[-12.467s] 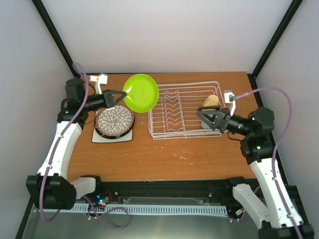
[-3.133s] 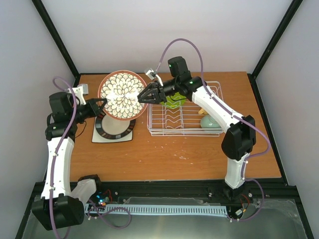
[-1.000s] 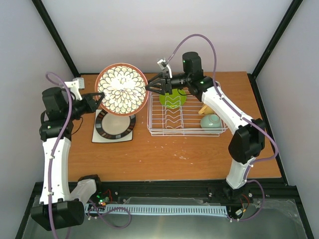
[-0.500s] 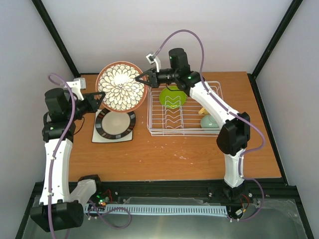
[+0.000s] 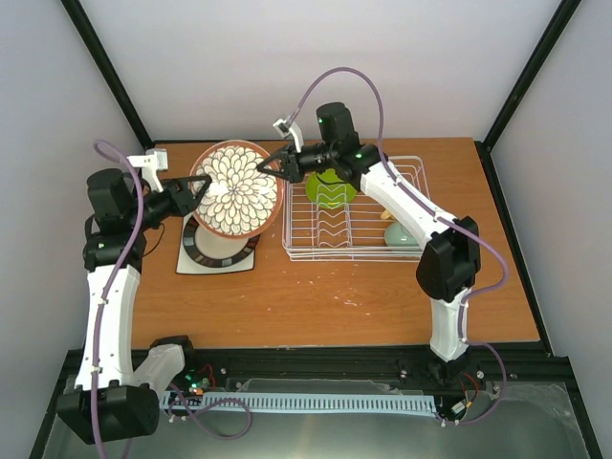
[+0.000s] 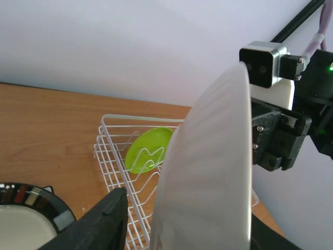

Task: Load the mixed dishes into the dish rack

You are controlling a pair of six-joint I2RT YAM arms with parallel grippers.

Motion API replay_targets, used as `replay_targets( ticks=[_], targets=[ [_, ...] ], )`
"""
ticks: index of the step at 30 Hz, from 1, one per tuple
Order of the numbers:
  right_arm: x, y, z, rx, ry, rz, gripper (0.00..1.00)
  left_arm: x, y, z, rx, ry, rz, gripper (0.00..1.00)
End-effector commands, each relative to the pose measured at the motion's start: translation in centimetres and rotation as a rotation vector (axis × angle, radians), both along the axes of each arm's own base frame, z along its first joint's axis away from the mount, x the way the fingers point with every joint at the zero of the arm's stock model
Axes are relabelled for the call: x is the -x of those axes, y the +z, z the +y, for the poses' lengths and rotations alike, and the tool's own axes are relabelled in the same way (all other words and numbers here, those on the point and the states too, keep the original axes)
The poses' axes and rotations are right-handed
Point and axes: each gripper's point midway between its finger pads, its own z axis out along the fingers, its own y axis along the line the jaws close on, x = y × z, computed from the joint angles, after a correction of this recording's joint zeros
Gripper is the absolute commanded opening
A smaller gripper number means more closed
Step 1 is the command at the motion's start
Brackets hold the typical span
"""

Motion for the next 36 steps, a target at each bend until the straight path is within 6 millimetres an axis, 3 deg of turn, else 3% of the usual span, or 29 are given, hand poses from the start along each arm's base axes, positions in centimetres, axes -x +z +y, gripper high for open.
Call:
replay_targets(
  ticks=[1, 5, 8, 9, 13, 19, 25, 27, 32, 36],
  targets=[
    [4.7, 6.7, -0.8, -0.114, 0.106, -0.181, 0.03, -0.2, 2.1, -0.2, 0.000, -0.018, -0.070, 0.51],
    [4.1, 6.9, -1.5, -0.119, 0.037, -0.219, 0.03, -0.5, 1.6, 0.0, -0.008, -0.008, -0.060, 0.61],
    [3.3, 7.4, -2.3, -0.126, -0.024, -0.240, 0.03, -0.7, 1.3, 0.3, -0.017, 0.006, -0.055, 0.96],
    [2.8, 7.5, -2.7, -0.121, -0.059, -0.250, 0.03, -0.7, 1.4, 0.4, -0.023, 0.015, -0.057, 0.99],
    [0.8, 8.2, -5.1, -0.101, -0.222, -0.332, 0.03, -0.7, 2.3, 1.3, -0.064, 0.079, -0.092, 1.00],
    [-3.1, 8.8, -11.2, 0.083, -0.558, -0.648, 0.03, 0.5, 3.9, 2.6, -0.127, 0.182, -0.179, 1.00],
    [-4.9, 9.0, -17.8, 0.261, -0.779, -0.988, 0.03, 0.3, 1.9, 3.3, -0.164, 0.219, -0.132, 1.00],
    [-5.1, 8.8, -19.1, 0.307, -0.805, -1.062, 0.03, 0.1, 1.0, 3.4, -0.164, 0.223, -0.117, 1.00],
    [-5.2, 7.2, -20.6, 0.464, -0.808, -1.259, 0.03, -0.3, -0.6, 3.5, -0.162, 0.218, -0.081, 1.00],
    [-4.5, 6.3, -20.6, 0.483, -0.774, -1.364, 0.03, -0.6, -1.4, 3.6, -0.170, 0.222, -0.063, 1.00]
  ],
)
